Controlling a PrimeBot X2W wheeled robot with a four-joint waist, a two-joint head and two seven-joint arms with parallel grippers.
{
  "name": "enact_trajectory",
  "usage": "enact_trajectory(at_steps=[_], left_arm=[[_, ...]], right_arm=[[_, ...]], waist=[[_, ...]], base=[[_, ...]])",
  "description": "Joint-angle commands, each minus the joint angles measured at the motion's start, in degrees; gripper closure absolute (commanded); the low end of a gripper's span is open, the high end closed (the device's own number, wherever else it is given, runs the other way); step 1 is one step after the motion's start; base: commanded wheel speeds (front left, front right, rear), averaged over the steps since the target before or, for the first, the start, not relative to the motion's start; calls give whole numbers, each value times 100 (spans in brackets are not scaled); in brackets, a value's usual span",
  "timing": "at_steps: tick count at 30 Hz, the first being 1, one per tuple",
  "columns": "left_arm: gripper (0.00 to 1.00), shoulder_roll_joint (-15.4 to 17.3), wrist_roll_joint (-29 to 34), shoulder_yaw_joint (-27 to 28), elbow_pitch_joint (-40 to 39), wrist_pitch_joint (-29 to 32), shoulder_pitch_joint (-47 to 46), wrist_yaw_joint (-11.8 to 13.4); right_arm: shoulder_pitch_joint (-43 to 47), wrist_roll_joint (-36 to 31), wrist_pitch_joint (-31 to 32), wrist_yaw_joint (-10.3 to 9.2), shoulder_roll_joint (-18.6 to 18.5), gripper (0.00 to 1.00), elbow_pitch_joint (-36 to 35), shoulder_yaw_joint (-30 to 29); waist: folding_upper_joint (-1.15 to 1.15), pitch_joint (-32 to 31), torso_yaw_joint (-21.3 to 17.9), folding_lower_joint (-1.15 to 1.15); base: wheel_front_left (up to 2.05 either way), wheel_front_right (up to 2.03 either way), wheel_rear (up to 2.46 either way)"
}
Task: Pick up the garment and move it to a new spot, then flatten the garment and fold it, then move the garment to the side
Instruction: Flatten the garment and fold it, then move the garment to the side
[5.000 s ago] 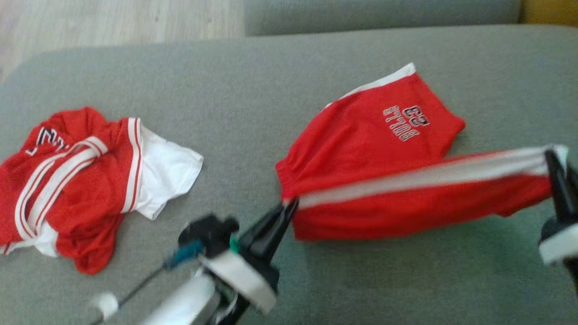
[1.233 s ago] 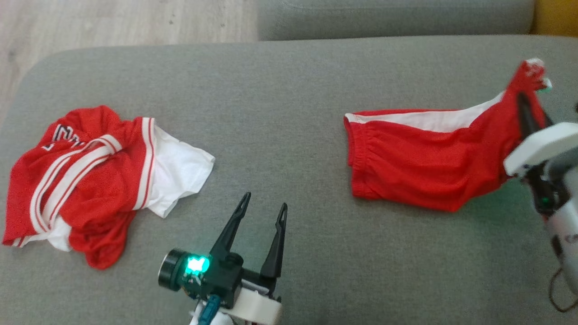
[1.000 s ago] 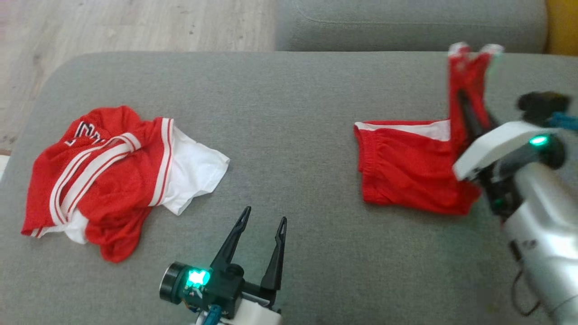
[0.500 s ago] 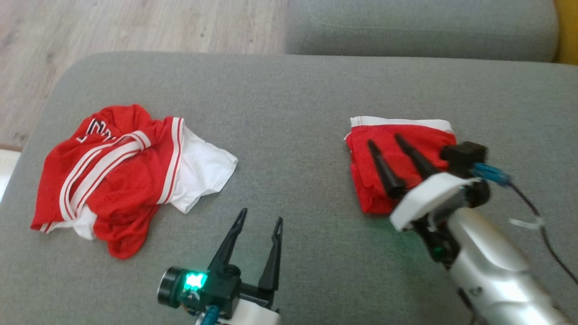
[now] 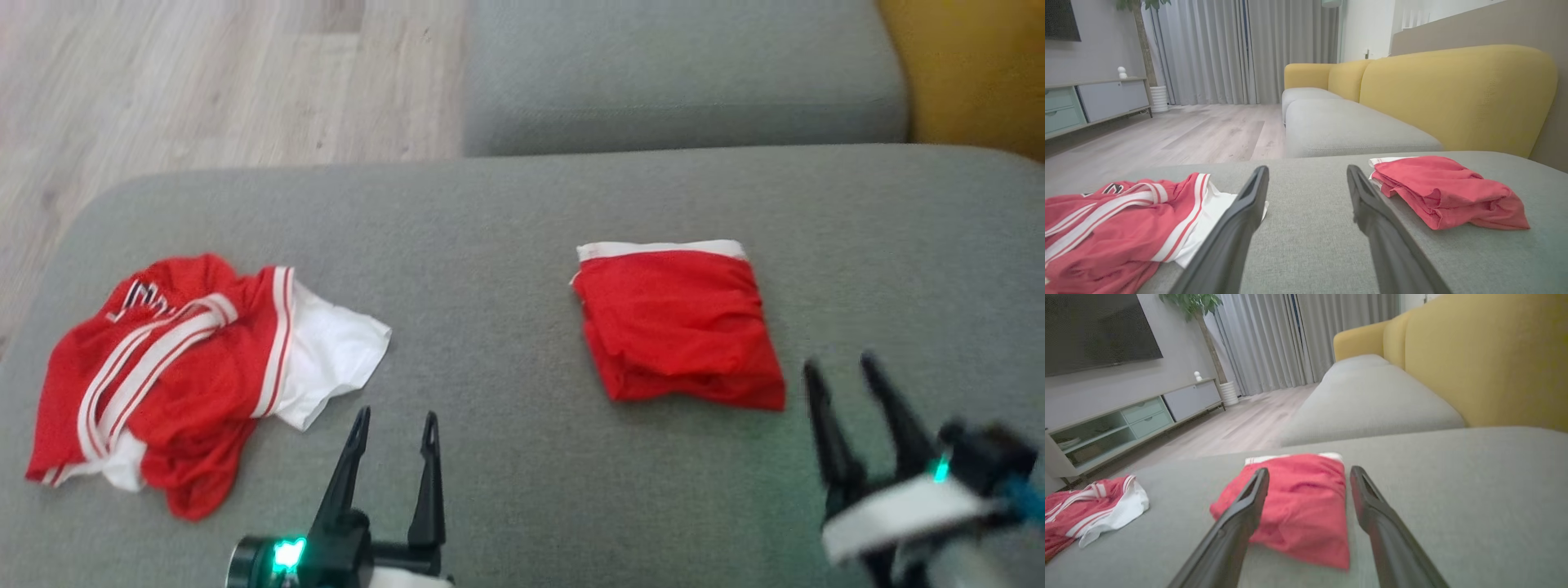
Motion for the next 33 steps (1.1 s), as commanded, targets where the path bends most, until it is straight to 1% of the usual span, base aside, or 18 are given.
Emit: enact_trajectory(at_steps=[1, 4, 5, 11, 19, 33], left_arm=[[0, 12, 73, 275, -259, -46, 20, 66], [0, 10, 93, 366, -375, -46, 314, 79], [0, 10, 93, 366, -375, -46, 314, 79], [0, 37, 116, 495, -360, -46, 631, -36], [0, 25, 167, 594, -282, -46, 688, -140], [0, -15, 180, 684, -260, -46, 693, -161]], right_arm=[[151, -165, -76, -4, 49, 0, -316, 37], [545, -314, -76, -4, 204, 0, -497, -39], [545, -314, -76, -4, 204, 0, -497, -39], [930, -511, -77, -4, 320, 0, -670, -144], [1034, -619, -77, -4, 355, 0, -703, -191], [1041, -672, -77, -4, 384, 0, -671, -187]], waist=[[0, -143, -132, 1], [0, -241, -219, 1], [0, -241, -219, 1], [0, -407, -254, 1], [0, -504, -242, 1], [0, -496, -270, 1]], base=[[0, 0, 0], [0, 0, 0], [0, 0, 0], [0, 0, 0], [0, 0, 0], [0, 0, 0]])
